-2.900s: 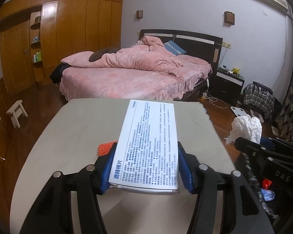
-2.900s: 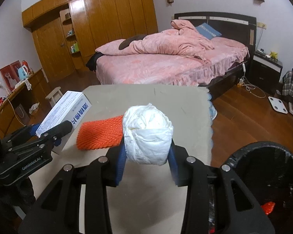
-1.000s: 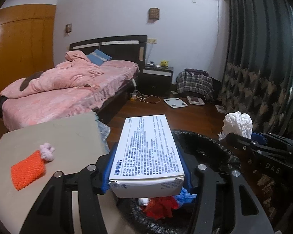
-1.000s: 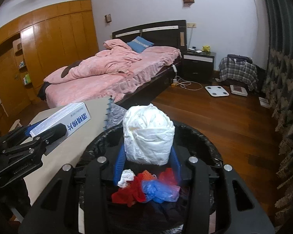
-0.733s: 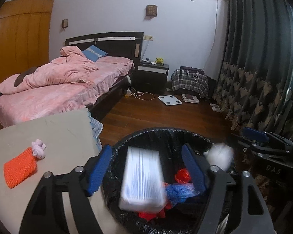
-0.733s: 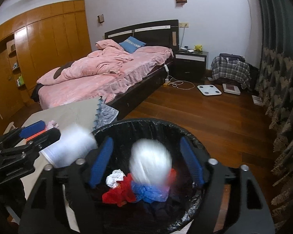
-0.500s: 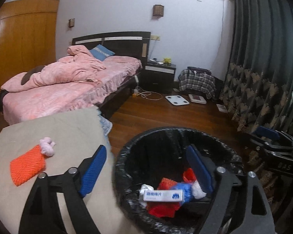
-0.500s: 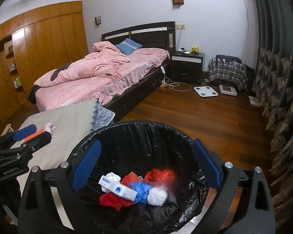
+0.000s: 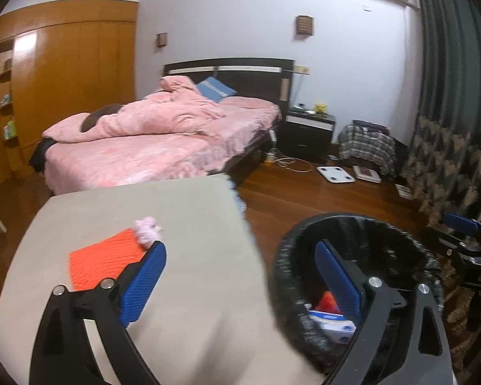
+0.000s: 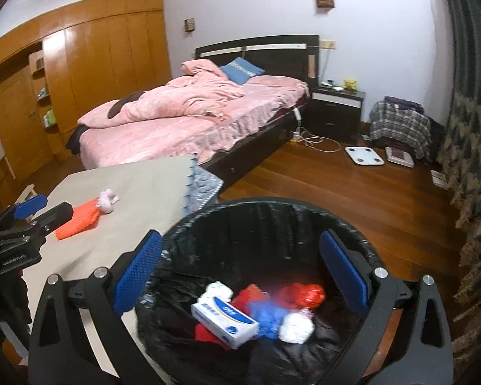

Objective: Collect trash
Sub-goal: 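Move both tools back toward the orange mesh and pink sock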

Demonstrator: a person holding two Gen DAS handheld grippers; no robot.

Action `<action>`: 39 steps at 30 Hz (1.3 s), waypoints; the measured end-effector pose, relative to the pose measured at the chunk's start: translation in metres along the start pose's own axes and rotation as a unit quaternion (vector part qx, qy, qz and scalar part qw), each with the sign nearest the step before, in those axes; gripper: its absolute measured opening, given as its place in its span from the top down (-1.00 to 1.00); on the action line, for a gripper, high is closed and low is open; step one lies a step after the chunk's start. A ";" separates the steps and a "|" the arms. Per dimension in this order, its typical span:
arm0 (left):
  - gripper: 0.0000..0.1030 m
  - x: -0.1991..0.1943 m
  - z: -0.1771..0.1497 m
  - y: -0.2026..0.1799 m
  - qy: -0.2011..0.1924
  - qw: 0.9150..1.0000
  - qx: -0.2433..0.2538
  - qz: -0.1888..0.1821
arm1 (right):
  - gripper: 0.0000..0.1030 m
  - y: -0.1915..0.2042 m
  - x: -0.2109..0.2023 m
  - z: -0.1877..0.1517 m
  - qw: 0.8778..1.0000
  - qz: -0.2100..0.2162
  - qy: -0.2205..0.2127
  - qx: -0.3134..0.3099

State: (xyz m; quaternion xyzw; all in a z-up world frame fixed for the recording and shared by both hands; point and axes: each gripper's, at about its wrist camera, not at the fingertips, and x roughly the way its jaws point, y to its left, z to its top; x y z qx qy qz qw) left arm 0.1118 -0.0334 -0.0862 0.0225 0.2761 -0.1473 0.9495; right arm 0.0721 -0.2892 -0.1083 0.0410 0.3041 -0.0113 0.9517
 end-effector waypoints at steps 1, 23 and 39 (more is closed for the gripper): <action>-0.80 -0.001 -0.002 0.007 0.000 1.000 -0.003 0.008 | -0.86 0.005 0.003 0.002 1.000 0.004 0.001 -0.004; -0.80 0.028 -0.027 0.168 0.013 0.986 -0.055 0.156 | -0.86 0.151 0.100 0.036 0.994 0.080 0.004 -0.079; -0.80 0.099 -0.056 0.224 0.089 0.978 -0.100 0.157 | -0.86 0.199 0.166 0.038 0.992 0.075 0.033 -0.097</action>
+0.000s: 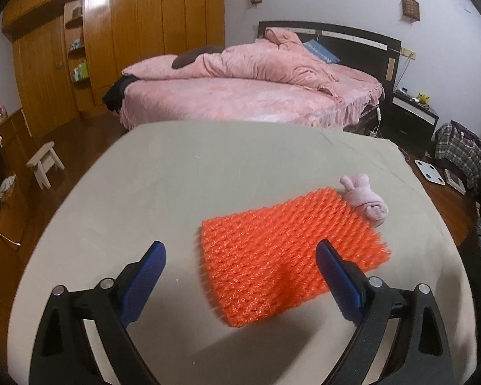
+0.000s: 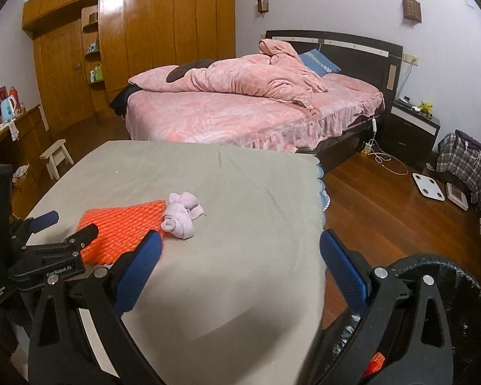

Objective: Collect trash
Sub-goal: 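Move both tools back toward the orange mesh and pink sock, then grasp the orange mesh pad with the left tool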

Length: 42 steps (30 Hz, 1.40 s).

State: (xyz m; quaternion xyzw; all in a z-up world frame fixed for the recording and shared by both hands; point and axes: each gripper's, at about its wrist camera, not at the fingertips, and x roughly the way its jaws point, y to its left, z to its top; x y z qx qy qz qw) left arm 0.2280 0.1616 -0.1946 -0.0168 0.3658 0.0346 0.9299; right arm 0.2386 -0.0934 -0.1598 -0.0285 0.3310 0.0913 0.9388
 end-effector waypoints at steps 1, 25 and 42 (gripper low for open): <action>-0.80 0.003 0.000 0.001 0.003 1.000 -0.001 -0.002 | -0.86 0.000 0.004 -0.001 1.000 0.000 0.003 0.002; 0.57 0.026 -0.005 -0.020 0.059 0.994 0.031 -0.084 | -0.86 0.013 0.045 -0.015 0.999 0.009 0.038 0.001; 0.73 0.009 0.018 0.023 0.003 1.000 0.002 -0.024 | -0.86 0.038 0.084 0.009 0.999 0.032 0.044 -0.001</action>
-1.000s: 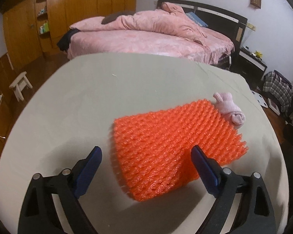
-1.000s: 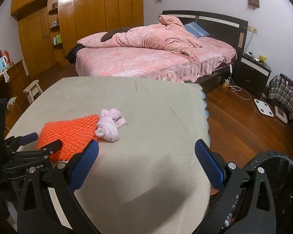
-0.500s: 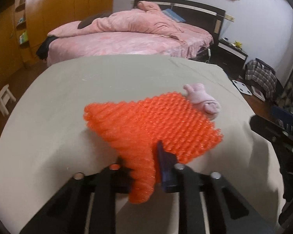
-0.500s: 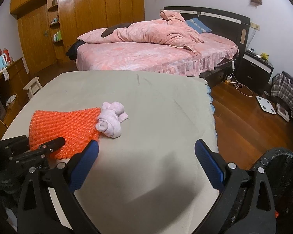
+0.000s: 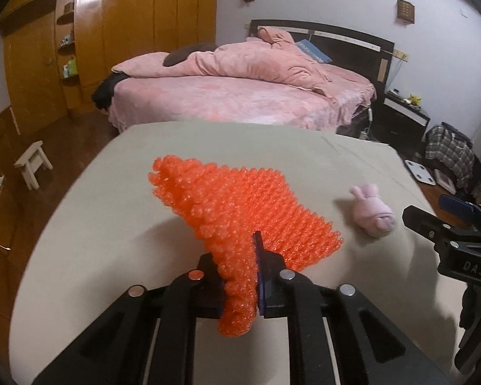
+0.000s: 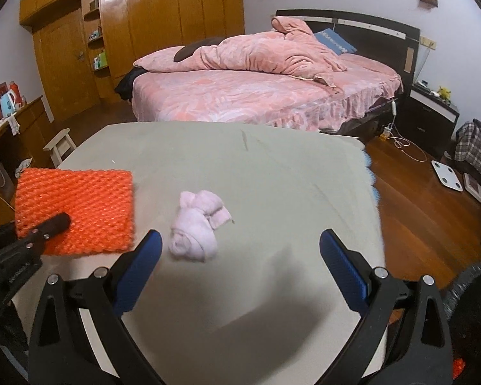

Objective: Collect trash
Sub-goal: 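Grasp the orange mesh pad with the left tool, then grasp the pink sock with the right tool while the left tool holds the mesh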

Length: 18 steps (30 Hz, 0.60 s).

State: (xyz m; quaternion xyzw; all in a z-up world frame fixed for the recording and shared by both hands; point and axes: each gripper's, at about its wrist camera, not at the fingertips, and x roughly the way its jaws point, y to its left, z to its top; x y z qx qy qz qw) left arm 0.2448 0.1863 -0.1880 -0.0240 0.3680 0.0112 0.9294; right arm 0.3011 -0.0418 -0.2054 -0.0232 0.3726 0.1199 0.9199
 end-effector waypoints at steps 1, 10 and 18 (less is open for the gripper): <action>0.73 0.001 0.000 0.004 0.001 1.000 -0.001 0.004 | -0.86 0.003 0.004 0.001 1.000 0.001 0.003 0.000; 0.73 0.009 -0.003 0.019 0.007 1.000 -0.010 0.020 | -0.26 0.022 0.039 0.002 0.999 0.015 0.047 -0.014; 0.73 0.006 -0.006 0.018 0.003 1.000 -0.011 0.016 | 0.37 0.034 0.036 0.002 0.995 0.068 0.062 -0.030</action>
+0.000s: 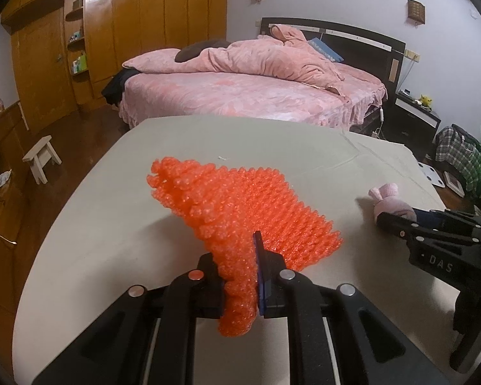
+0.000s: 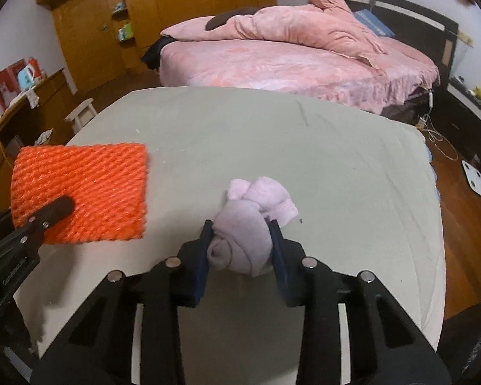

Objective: Collect trash
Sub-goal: 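Grasp the pink sock with the right tool while the left tool holds the mesh, then carry the orange mesh and pink sock over the bin and open both tools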

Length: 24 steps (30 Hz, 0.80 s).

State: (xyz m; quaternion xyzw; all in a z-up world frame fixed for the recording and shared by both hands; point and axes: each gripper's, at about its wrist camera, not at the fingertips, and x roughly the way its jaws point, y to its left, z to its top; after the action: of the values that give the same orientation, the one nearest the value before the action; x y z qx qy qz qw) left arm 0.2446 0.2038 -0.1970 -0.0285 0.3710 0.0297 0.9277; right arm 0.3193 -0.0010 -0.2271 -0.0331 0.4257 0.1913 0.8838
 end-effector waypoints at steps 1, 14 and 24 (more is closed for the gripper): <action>0.73 -0.001 0.000 0.000 -0.001 1.000 -0.001 -0.001 | 0.37 -0.001 -0.004 -0.001 1.000 0.001 -0.003 0.003; 0.73 -0.029 -0.001 -0.019 -0.013 1.000 0.008 -0.014 | 0.37 -0.014 -0.070 -0.008 0.999 -0.003 -0.043 0.025; 0.73 -0.079 0.000 -0.057 -0.044 0.998 0.027 -0.037 | 0.37 -0.015 -0.128 -0.029 0.997 -0.009 -0.072 0.017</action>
State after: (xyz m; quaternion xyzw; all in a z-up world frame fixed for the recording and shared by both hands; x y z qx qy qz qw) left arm 0.1924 0.1444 -0.1407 -0.0157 0.3289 -0.0139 0.9441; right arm 0.2307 -0.0608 -0.1489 -0.0079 0.3638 0.1779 0.9143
